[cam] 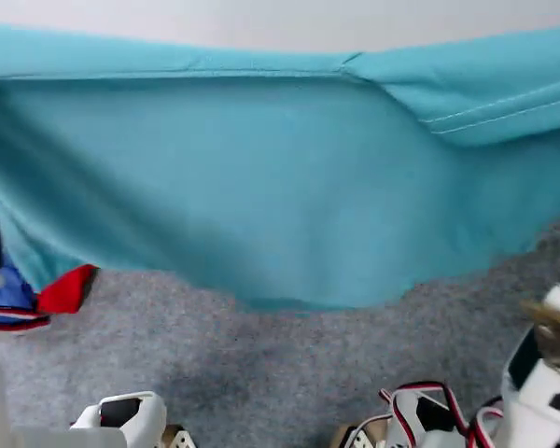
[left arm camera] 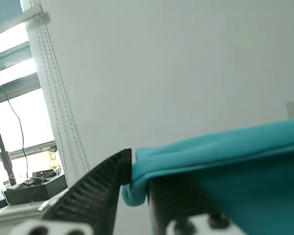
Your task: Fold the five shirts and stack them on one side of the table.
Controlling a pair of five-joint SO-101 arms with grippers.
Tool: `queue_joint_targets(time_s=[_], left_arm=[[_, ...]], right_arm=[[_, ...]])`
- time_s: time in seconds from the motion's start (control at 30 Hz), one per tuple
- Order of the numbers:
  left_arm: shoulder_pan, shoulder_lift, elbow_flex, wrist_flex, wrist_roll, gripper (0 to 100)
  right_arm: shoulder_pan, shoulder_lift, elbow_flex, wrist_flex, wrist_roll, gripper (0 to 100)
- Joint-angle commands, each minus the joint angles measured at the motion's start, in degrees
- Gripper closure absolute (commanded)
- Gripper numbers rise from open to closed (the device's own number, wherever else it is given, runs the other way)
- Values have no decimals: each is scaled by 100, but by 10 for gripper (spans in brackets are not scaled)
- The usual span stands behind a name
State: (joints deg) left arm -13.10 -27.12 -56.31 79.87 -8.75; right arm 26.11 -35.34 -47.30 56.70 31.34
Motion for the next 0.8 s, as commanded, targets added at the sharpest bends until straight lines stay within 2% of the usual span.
queue_joint_targets(time_s=[0.0, 0.23, 0.57, 0.77], left_arm=[[-9, 79, 198, 360, 44, 997], [-9, 35, 945, 492, 53, 997], [396, -18, 875, 2057, 18, 997], [703, -343, 1147, 2048, 18, 997]], right_arm=[[-13, 136, -44, -330, 273, 988], [-4, 136, 79, -743, 448, 988], [-4, 136, 79, -743, 607, 988], [-22, 136, 176, -558, 589, 988]])
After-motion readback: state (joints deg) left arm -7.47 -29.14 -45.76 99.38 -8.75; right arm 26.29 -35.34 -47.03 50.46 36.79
